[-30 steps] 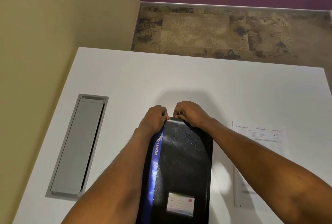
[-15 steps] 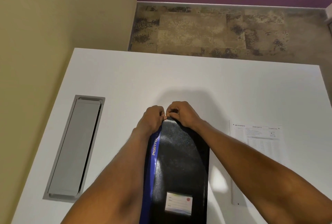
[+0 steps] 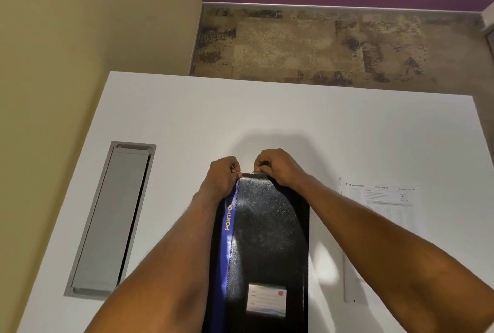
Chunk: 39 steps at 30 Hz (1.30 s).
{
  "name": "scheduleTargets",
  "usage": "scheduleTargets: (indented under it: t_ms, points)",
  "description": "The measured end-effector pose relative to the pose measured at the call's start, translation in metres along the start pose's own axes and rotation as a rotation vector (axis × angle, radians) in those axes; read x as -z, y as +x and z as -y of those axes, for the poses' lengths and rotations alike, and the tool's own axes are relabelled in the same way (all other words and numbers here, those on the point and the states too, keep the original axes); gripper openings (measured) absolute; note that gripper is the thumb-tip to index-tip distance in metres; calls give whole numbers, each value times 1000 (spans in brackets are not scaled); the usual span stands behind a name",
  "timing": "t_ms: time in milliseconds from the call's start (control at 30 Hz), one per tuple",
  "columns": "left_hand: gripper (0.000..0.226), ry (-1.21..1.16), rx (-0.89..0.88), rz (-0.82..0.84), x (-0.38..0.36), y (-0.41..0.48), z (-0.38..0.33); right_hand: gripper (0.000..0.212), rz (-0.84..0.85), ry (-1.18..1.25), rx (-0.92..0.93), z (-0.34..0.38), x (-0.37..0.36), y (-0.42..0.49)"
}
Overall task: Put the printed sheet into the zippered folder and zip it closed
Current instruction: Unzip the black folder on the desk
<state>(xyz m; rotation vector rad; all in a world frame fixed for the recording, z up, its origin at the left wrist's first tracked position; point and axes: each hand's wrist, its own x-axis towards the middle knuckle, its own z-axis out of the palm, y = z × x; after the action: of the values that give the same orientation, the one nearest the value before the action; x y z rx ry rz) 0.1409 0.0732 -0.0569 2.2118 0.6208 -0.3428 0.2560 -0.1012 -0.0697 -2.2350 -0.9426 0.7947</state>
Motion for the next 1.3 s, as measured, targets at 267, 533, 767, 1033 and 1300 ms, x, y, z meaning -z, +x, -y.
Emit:
scheduleTargets:
  t_ms: [267,533,767,1033,1300]
  points:
    - [10,-32,24,9,3,0,3,3,-97,-38,-110,-46,25,-45]
    - [20,-33,49,-52,-2,1,6,6,-316,-60,-188,-71,16,-117]
    - [19,12,69,-63,-5,5,7,7,-434,-98,-252,-60,-28,-171]
    - [20,24,70,-96,-10,3,8,8,-449,-87,-290,-37,-71,-236]
    - [13,52,69,-104,-12,5,11,11,-428,-33,-344,-20,-111,-292]
